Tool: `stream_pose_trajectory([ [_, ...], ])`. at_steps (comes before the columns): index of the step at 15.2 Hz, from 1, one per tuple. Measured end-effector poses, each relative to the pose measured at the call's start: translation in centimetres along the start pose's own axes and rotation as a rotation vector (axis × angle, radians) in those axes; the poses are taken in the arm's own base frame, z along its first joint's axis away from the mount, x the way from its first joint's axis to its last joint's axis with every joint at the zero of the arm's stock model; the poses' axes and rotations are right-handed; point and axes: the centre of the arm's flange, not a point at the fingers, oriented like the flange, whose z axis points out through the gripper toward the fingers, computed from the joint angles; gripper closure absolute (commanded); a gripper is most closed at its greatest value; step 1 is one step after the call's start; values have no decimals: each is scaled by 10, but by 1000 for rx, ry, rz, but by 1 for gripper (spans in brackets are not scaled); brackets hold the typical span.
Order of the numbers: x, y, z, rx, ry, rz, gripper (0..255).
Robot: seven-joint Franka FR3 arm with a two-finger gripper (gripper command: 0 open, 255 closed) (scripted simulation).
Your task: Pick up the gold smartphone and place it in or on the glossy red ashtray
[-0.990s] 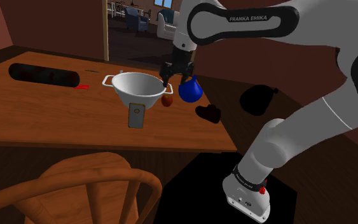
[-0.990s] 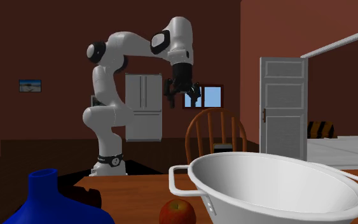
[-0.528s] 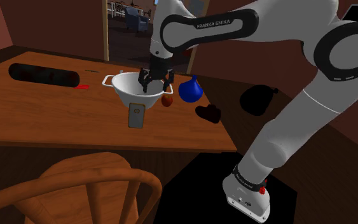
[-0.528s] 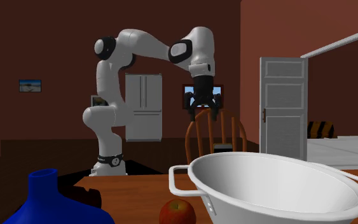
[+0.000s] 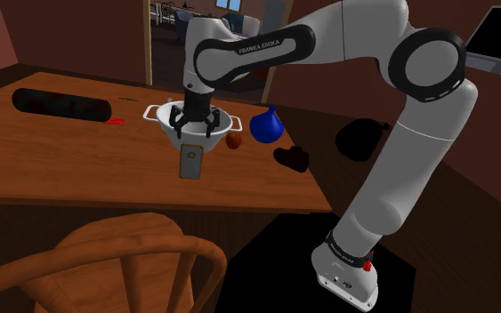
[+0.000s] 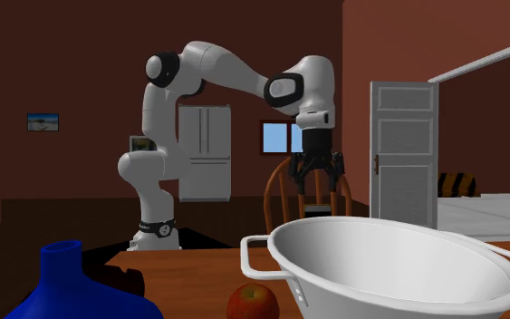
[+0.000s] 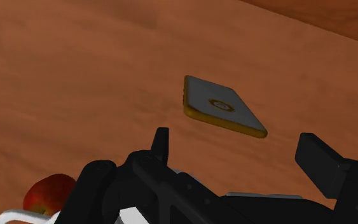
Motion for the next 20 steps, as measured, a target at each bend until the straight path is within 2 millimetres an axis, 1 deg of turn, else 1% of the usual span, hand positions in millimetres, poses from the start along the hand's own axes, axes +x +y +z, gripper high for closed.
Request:
stream_pose_trajectory([
  [6,0,-2,32,0,-1,3,0],
  [12,1,-2,35,1,-1,3,0],
  [13,1,-2,35,1,-1,3,255],
  [20,1,-2,35,1,0,3,255],
])
